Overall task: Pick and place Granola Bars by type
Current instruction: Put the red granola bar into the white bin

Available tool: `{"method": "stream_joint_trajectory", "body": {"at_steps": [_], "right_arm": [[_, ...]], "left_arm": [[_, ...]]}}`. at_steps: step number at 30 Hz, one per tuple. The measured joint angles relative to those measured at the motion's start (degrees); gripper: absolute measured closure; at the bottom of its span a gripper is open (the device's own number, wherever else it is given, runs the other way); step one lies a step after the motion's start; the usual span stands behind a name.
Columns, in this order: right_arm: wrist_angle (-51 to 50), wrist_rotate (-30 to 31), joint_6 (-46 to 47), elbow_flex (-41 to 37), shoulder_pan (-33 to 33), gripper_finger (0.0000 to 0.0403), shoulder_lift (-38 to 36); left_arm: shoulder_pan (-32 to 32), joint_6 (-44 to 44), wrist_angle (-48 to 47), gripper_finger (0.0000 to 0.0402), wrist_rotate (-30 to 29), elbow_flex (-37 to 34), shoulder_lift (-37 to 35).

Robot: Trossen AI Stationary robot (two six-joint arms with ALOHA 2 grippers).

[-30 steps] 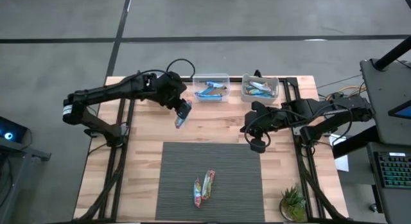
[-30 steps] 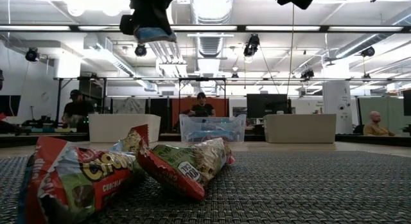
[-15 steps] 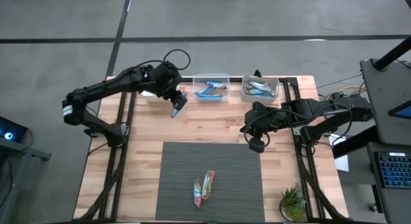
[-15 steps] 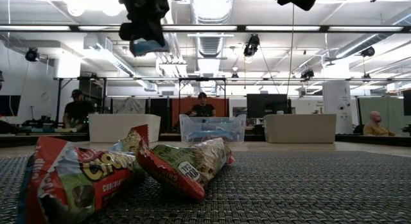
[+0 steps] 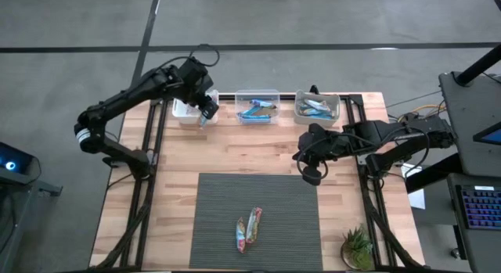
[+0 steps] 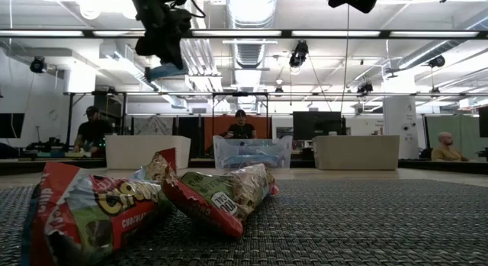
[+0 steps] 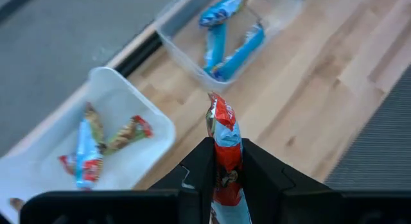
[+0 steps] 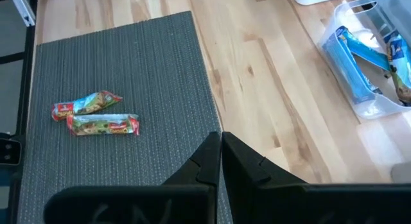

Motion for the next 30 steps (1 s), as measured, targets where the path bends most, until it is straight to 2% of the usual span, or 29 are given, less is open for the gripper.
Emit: {"method": "stream_joint_trajectory", "body": {"at_steps": [7, 15, 21, 30], "right_arm": [[0.01, 0.30, 2.10, 0.00, 0.01, 0.0394, 0.00], [0.00, 3.10, 4.64, 0.00, -0.01, 0.0394, 0.00], [0.02, 3.15, 5.34, 0.00, 0.00, 0.0394, 0.02], [0.02, 3.15, 7.63, 0.00, -0.01, 0.0394, 0.02]], "left_arm": [[6.50, 8.99, 0.02, 0.0349, -0.09, 0.00, 0.00], [11.64, 19.79, 1.02, 0.0349, -4.90, 0.00, 1.83], [12.72, 27.94, 3.54, 0.0349, -5.23, 0.00, 5.04], [12.76, 38.27, 3.96, 0.0349, -9.42, -0.02, 12.35]]}}
